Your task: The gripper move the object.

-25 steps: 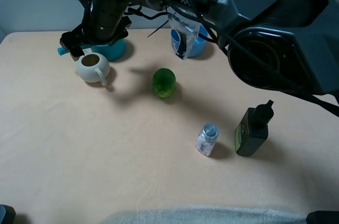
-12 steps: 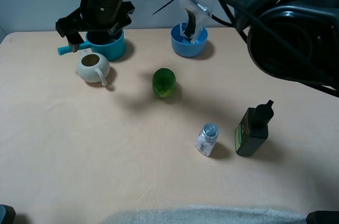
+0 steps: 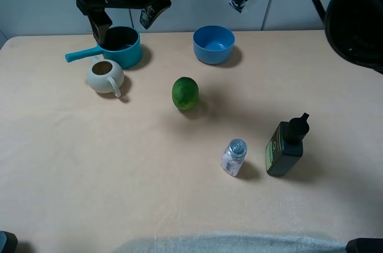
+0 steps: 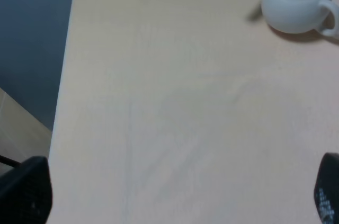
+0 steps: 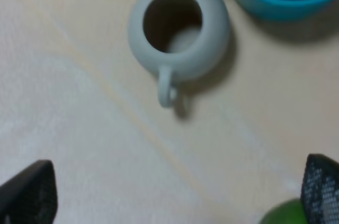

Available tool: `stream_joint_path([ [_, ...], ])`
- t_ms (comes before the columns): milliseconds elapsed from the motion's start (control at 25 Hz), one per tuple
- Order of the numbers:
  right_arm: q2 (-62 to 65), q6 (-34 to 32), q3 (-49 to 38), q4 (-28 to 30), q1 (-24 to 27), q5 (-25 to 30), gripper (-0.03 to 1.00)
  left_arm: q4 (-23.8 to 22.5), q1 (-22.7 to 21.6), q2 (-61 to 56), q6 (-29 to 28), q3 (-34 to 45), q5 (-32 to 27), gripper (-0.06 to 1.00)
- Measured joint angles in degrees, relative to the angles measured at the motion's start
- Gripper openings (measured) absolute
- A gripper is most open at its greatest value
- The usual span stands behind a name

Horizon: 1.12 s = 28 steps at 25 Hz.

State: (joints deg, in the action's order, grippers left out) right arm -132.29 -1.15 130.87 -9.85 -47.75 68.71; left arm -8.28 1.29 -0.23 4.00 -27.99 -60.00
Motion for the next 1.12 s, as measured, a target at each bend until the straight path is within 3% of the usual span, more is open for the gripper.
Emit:
stream_joint_path([
  [840, 14.11, 1.58, -0.67, 0.87, 1.1, 1.06, 0.69, -0.04, 0.0, 0.0, 0.0, 0.0, 0.0, 0.99],
  [1120, 22.49, 1.91, -9.62, 3.73, 1.1, 1.01, 0.69, -0.04, 0.0, 0.0, 0.0, 0.0, 0.0, 0.99],
])
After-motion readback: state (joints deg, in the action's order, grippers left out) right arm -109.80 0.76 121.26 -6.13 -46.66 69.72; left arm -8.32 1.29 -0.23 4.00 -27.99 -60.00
